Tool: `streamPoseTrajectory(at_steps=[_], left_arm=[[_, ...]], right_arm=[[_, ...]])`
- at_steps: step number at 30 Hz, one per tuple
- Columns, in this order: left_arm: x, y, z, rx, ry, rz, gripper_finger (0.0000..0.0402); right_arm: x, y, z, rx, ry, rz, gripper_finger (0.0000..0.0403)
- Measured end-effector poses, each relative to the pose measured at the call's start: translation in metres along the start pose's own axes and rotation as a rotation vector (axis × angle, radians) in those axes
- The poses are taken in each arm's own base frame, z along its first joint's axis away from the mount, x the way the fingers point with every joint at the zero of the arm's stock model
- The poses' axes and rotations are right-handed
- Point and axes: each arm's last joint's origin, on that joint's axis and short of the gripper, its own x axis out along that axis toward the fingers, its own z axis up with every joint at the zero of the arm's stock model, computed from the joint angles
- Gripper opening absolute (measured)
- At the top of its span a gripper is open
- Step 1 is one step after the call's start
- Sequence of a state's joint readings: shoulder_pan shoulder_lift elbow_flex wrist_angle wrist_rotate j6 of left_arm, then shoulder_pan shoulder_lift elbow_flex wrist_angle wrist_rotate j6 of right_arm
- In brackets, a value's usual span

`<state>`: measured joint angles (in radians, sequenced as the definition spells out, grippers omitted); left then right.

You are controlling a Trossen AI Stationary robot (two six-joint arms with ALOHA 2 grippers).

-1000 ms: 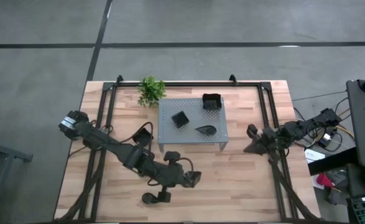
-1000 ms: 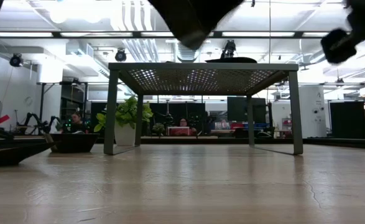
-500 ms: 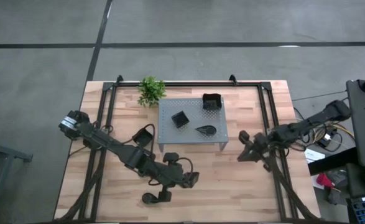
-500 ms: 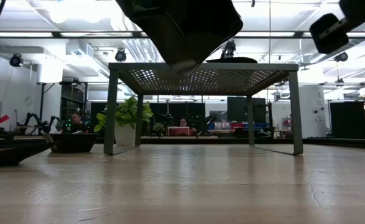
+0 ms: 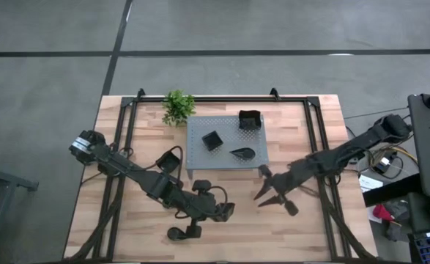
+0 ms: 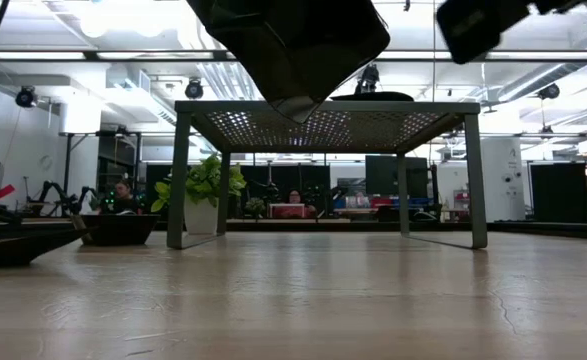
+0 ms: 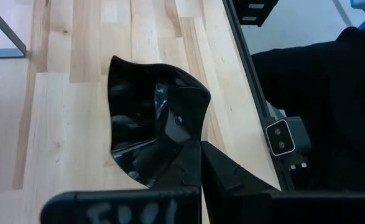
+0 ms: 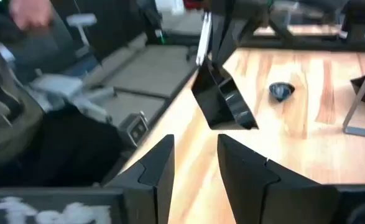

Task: Pick & Place Mini shaped plates
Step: Stack the black distorted square plate on top of the black distorted square plate on the shelf

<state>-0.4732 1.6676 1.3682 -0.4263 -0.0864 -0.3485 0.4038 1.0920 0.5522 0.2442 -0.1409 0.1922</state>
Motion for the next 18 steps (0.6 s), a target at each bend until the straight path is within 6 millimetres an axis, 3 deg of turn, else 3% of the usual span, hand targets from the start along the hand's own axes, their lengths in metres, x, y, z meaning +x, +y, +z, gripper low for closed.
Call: streamPoseTrajectory(at_steps=[7, 18], left_arm=[[0.000, 0.000, 0.001, -0.014, -0.008, -0.001, 0.0000], [0.000, -0.002, 0.001, 0.005, -0.015, -0.005, 0.0000]], right_arm=[[0.037, -0.001, 0.020, -0.079, 0.116, -0.018, 0.0107], [0.078, -0.004, 0.038, -0.180, 0.221, -0.030, 0.0098]])
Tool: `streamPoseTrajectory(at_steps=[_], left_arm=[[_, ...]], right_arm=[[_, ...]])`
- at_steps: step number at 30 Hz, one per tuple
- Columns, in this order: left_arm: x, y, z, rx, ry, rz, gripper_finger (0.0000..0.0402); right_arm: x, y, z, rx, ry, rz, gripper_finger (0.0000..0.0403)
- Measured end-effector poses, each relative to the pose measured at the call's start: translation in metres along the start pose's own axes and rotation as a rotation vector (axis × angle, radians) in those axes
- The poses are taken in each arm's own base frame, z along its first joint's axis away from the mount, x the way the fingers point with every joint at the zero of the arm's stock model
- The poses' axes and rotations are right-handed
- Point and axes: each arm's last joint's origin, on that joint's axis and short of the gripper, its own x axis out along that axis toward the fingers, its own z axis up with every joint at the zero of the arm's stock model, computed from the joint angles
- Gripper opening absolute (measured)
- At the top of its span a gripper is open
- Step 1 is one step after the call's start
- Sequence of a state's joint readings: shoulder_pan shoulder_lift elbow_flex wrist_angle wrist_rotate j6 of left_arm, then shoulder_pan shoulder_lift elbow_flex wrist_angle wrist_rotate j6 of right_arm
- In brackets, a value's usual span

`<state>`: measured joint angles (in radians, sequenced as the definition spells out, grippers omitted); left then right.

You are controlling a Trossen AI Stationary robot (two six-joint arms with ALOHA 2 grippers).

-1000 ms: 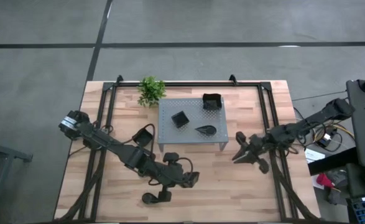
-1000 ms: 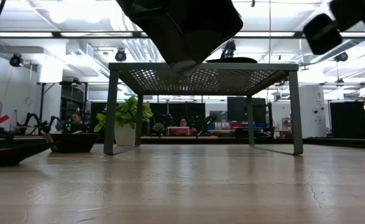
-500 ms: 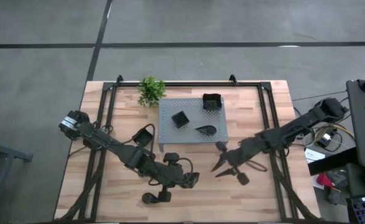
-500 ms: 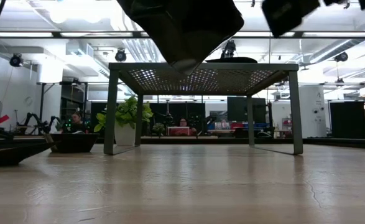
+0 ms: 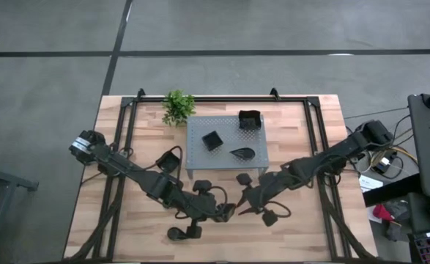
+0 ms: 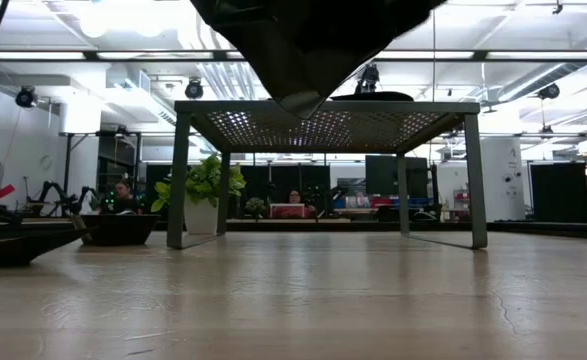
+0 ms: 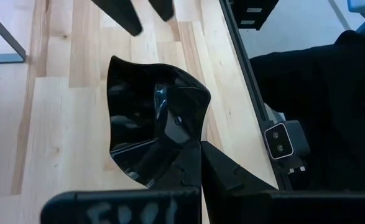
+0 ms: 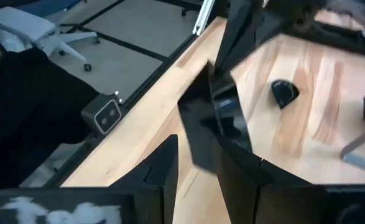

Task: Pick & Place Mini shaped plates
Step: Stack the black distorted square plate on top of the black distorted square plate on the shelf

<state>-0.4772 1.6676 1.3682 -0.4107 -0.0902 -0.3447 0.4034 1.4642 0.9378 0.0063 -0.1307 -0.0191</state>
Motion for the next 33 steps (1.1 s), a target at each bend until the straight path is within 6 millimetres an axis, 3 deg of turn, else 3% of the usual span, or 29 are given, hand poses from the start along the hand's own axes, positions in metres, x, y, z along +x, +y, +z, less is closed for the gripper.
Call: streamPoseTrajectory(at_steps=[4, 11, 17, 24, 30, 33], left_arm=[[0.000, -0.002, -0.001, 0.013, -0.002, -0.004, 0.0000], [0.000, -0.005, 0.002, 0.063, -0.039, -0.018, 0.0000], [0.002, -0.003, -0.002, 0.058, -0.026, 0.002, 0.0000], [0.005, -0.001, -0.009, 0.056, 0.006, 0.024, 0.0000], [0.003, -0.002, -0.004, 0.064, -0.025, 0.028, 0.0000], [0.003, -0.002, -0.002, 0.062, -0.046, 0.044, 0.0000]], right_arm=[[0.009, -0.002, 0.010, -0.012, -0.009, -0.003, 0.0105], [0.033, -0.005, 0.013, -0.039, 0.073, 0.003, 0.0118], [0.042, -0.005, 0.018, -0.048, 0.143, 0.058, 0.0116], [0.042, -0.004, 0.019, -0.061, 0.148, 0.091, 0.0080], [0.042, -0.004, 0.017, -0.058, 0.169, 0.096, 0.0018], [0.042, -0.004, 0.017, -0.056, 0.171, 0.096, 0.0010]])
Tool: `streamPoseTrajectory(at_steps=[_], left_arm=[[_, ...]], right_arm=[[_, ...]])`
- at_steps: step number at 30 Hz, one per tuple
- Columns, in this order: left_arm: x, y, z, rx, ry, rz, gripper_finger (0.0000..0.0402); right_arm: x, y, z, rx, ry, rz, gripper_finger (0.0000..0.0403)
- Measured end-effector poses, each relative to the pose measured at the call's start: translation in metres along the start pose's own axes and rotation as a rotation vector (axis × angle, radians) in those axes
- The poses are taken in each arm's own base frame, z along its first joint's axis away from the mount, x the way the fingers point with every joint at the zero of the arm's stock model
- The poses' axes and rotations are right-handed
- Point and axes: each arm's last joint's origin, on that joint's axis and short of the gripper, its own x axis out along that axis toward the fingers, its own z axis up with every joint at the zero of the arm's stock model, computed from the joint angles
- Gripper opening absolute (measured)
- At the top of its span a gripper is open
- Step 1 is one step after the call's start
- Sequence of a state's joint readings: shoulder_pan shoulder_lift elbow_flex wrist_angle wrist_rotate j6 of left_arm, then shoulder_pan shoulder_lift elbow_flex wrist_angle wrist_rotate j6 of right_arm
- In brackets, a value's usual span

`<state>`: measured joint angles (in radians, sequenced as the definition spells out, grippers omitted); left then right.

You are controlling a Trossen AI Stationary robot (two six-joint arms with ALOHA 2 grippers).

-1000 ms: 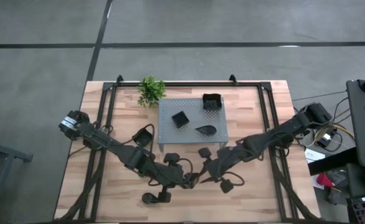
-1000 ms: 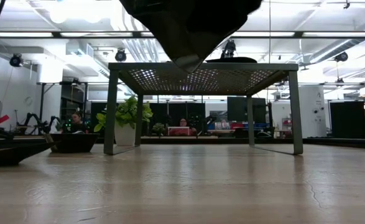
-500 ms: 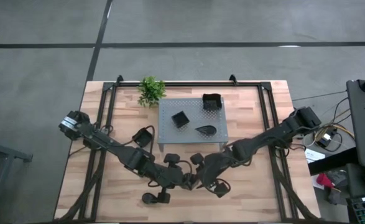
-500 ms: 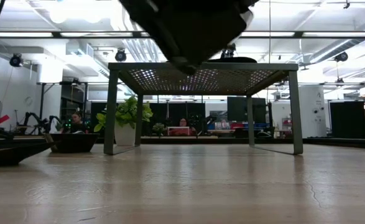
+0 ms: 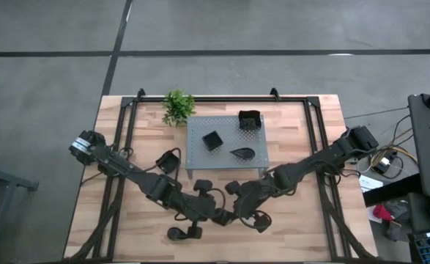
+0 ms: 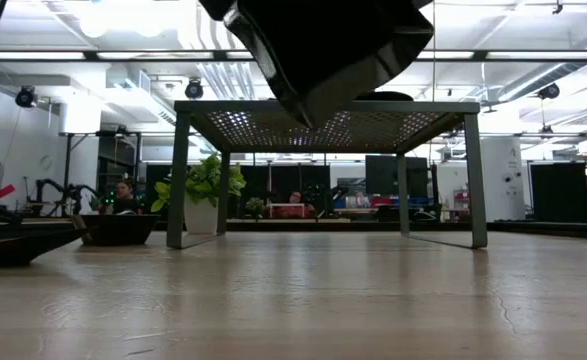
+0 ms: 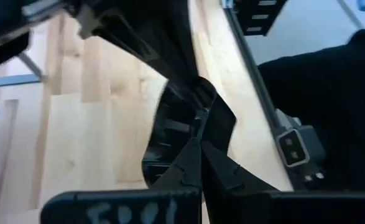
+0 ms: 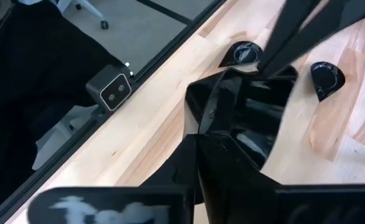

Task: Pick & Place Mini shaped plates
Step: Stack the black distorted square plate on top of the black distorted square plate on the shelf

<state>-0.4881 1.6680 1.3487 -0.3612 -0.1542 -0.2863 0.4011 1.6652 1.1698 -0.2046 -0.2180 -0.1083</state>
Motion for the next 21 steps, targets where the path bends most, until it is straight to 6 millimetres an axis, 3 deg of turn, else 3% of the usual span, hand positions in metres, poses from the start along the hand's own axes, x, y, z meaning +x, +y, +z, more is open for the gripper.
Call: streamPoseTrajectory(at_steps=[6, 13, 17, 21], left_arm=[[0.000, 0.002, 0.001, 0.001, -0.019, 0.055, 0.0009], [-0.002, 0.002, 0.001, -0.010, -0.029, 0.079, 0.0080], [-0.003, 0.001, 0.000, -0.031, -0.004, 0.082, 0.0116], [-0.005, -0.006, -0.005, -0.013, 0.027, 0.062, 0.0127]], right_arm=[[-0.002, 0.000, 0.001, 0.030, 0.030, -0.005, 0.0008], [-0.011, 0.002, 0.007, 0.080, 0.123, -0.030, 0.0008], [-0.025, 0.001, 0.013, 0.118, 0.263, -0.156, 0.0008], [-0.047, 0.001, 0.026, 0.117, 0.354, -0.282, 0.0008]])
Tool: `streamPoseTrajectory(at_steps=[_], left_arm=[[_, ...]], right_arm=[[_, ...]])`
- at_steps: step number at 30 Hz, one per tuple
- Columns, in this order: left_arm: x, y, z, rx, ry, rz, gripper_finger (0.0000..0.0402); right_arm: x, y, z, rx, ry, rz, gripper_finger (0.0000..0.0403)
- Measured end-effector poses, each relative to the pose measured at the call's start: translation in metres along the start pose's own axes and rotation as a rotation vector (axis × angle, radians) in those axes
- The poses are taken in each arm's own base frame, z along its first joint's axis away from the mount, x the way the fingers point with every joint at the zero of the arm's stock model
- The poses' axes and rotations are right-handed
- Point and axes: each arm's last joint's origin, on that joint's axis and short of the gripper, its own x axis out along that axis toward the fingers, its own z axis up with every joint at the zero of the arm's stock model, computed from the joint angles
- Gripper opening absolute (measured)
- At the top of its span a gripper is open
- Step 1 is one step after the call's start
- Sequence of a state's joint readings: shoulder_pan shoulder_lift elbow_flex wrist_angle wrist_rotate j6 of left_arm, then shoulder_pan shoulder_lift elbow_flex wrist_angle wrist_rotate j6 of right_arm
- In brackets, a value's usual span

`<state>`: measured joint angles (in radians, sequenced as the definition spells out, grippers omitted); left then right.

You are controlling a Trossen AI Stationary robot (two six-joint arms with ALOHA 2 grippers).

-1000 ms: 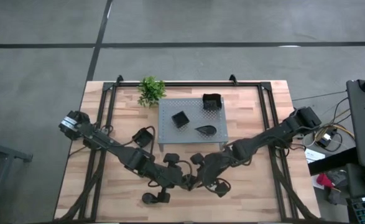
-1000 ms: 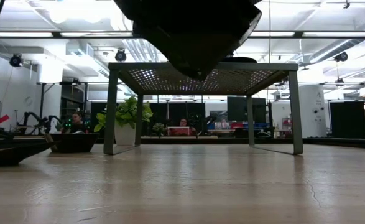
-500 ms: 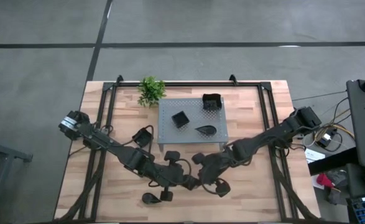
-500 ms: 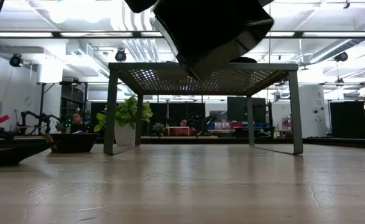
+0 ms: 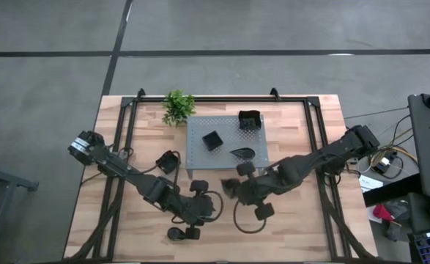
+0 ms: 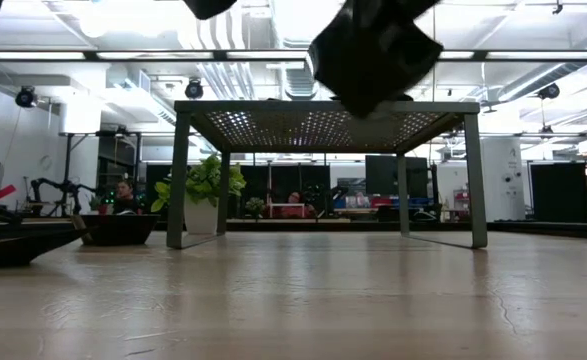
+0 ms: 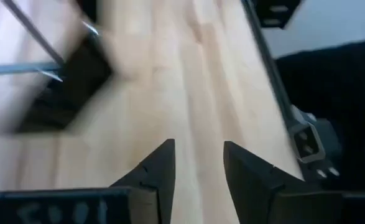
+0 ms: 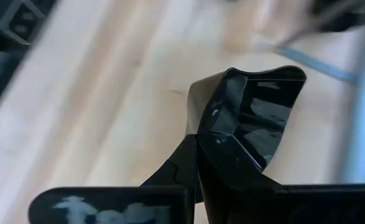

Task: Pick & Place Mini shaped plates
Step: Stack the black distorted square plate on top of the black distorted square plate on the shelf

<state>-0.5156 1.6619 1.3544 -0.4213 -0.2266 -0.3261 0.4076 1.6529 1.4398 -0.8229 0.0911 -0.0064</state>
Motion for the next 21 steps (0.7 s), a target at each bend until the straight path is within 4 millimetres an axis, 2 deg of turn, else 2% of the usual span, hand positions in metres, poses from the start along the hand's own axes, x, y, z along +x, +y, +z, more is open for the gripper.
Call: streamPoseTrajectory(at_steps=[5, 12, 16, 21], left_arm=[[-0.002, -0.010, -0.005, -0.018, 0.014, -0.028, 0.0127], [-0.005, -0.023, -0.010, -0.015, 0.015, -0.044, 0.0126], [-0.005, -0.025, -0.011, -0.016, 0.014, -0.044, 0.0126], [-0.001, -0.023, -0.018, -0.020, 0.024, -0.036, 0.0126]], right_arm=[[-0.037, -0.008, 0.006, -0.004, 0.020, -0.175, 0.0008], [-0.082, -0.028, -0.002, 0.009, 0.011, -0.457, 0.0008], [-0.095, -0.052, -0.007, 0.070, 0.011, -0.525, 0.0008], [-0.094, -0.090, -0.020, 0.093, 0.142, -0.631, 0.0008]])
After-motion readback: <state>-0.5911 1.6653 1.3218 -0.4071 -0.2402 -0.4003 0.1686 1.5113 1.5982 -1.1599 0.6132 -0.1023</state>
